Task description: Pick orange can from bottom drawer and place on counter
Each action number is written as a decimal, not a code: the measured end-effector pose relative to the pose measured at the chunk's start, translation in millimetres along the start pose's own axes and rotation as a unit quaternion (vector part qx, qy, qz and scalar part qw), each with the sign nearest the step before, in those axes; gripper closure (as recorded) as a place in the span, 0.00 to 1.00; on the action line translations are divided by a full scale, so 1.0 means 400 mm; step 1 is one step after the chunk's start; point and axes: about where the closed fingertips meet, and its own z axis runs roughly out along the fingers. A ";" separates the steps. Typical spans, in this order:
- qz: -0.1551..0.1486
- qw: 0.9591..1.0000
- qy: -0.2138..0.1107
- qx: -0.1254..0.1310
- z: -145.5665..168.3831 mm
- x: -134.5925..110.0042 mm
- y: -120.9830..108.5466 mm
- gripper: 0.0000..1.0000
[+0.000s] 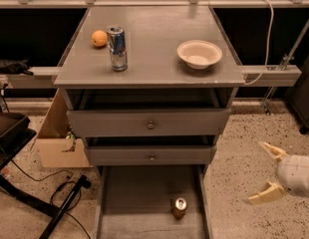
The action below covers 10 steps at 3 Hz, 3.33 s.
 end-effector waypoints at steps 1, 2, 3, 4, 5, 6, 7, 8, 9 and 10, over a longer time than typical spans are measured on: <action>0.003 1.000 -0.021 -0.022 0.058 0.026 0.001 0.00; -0.004 0.996 -0.072 -0.045 0.139 0.073 0.007 0.00; -0.021 0.990 -0.120 -0.070 0.255 0.164 0.033 0.00; -0.031 0.983 -0.153 -0.092 0.362 0.248 0.065 0.00; -0.032 0.984 -0.146 -0.099 0.380 0.247 0.071 0.00; -0.057 0.979 -0.142 -0.133 0.492 0.313 0.074 0.00; -0.075 0.974 -0.147 -0.154 0.579 0.375 0.064 0.00; -0.098 0.971 -0.141 -0.166 0.663 0.439 0.041 0.00; -0.105 0.971 -0.115 -0.180 0.758 0.521 0.037 0.00; -0.100 0.971 -0.097 -0.192 0.817 0.573 0.054 0.00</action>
Offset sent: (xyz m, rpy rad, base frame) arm 0.0266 0.0283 -0.1402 0.2834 -0.0645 0.2095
